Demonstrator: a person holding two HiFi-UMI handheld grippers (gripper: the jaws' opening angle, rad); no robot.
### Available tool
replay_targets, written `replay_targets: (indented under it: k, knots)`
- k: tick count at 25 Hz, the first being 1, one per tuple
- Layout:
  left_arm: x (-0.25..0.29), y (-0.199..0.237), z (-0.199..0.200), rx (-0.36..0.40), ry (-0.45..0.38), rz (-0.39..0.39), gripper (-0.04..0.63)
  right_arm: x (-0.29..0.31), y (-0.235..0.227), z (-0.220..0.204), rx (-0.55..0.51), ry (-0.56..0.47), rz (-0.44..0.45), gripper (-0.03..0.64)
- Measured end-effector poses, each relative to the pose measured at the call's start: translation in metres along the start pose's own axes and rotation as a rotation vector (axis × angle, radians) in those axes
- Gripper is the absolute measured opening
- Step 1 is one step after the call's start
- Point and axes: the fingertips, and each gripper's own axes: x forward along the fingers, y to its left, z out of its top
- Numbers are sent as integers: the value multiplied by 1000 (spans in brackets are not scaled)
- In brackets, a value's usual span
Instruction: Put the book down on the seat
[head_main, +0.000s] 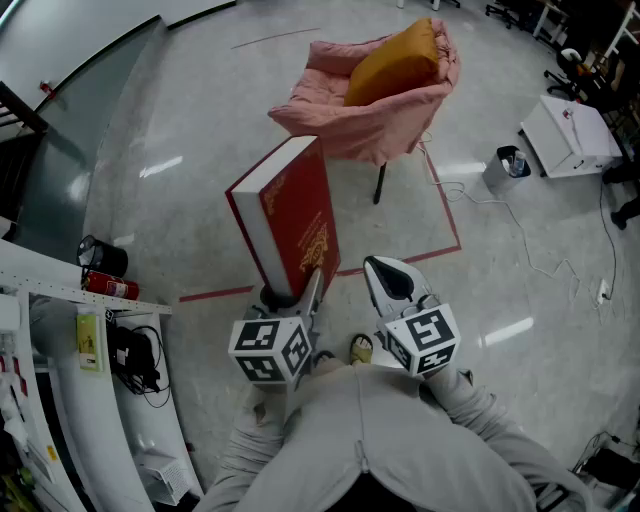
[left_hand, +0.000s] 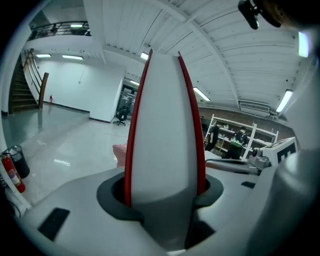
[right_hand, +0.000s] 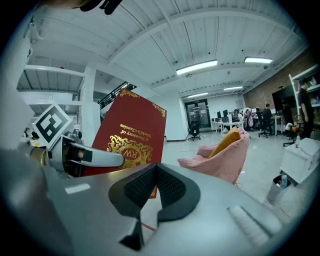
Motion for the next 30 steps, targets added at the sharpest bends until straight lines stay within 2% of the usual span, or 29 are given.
replay_targets:
  k: [11, 18, 23, 30]
  knots:
    - [-15, -9, 7, 29, -37, -7, 241, -8, 18, 12, -26, -27, -14, -2]
    - [-10, -18, 5, 43, -49, -21, 241, -14, 5, 12, -46, -27, -20, -2]
    - [-2, -22, 8, 41, -64, -8, 241, -17, -7, 18, -35, -53, -15, 0]
    - [6, -21, 10, 31, -63, 18, 241, -15, -13, 9, -29, -20, -1, -1]
